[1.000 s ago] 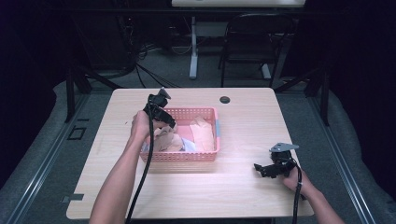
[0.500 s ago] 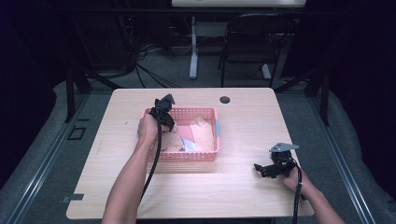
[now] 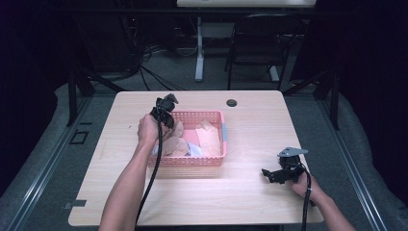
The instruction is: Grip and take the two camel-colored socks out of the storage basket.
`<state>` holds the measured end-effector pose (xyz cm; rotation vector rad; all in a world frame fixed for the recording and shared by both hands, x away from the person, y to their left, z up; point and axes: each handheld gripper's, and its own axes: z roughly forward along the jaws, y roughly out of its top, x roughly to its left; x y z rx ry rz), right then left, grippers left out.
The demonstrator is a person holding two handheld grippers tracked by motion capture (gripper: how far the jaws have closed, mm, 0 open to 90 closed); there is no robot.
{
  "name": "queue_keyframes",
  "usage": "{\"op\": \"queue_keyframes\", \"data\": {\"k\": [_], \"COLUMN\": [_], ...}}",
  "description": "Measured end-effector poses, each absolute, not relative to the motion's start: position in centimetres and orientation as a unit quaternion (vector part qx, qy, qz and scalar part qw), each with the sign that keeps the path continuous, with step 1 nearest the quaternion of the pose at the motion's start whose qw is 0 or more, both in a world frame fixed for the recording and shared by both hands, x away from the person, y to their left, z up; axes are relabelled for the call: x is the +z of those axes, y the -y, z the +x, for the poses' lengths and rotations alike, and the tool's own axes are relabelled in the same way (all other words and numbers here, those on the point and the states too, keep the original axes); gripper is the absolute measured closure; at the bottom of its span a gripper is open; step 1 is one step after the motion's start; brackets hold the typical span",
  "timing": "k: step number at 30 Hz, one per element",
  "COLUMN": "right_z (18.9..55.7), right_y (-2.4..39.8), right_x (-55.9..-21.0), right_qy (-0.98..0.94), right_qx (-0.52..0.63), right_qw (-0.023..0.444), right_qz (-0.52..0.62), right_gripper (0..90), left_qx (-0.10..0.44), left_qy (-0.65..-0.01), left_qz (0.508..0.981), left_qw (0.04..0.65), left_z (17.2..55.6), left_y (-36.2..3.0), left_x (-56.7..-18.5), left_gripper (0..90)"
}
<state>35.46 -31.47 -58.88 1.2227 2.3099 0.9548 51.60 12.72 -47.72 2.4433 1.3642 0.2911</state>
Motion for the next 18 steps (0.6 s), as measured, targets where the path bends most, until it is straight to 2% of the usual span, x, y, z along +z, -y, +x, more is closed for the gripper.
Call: {"op": "queue_keyframes", "data": {"k": [8, 18], "right_z": [35.5, 35.5], "right_y": [31.5, 31.5], "right_x": [-58.9, -58.9], "right_qy": [-0.817, -0.817], "right_qx": [0.337, 0.337], "right_qw": [0.179, 0.179], "right_qz": [0.432, 0.432], "right_gripper": [0.0, 0.0], "left_qx": [0.133, 0.126], "left_qy": [-0.447, -0.429], "left_qz": [0.863, 0.866], "left_qw": [0.196, 0.226], "left_z": [50.1, 49.1], "left_y": [-12.5, -12.9], "left_x": [-43.3, -40.8], "left_gripper": [85.8, 85.8]}}
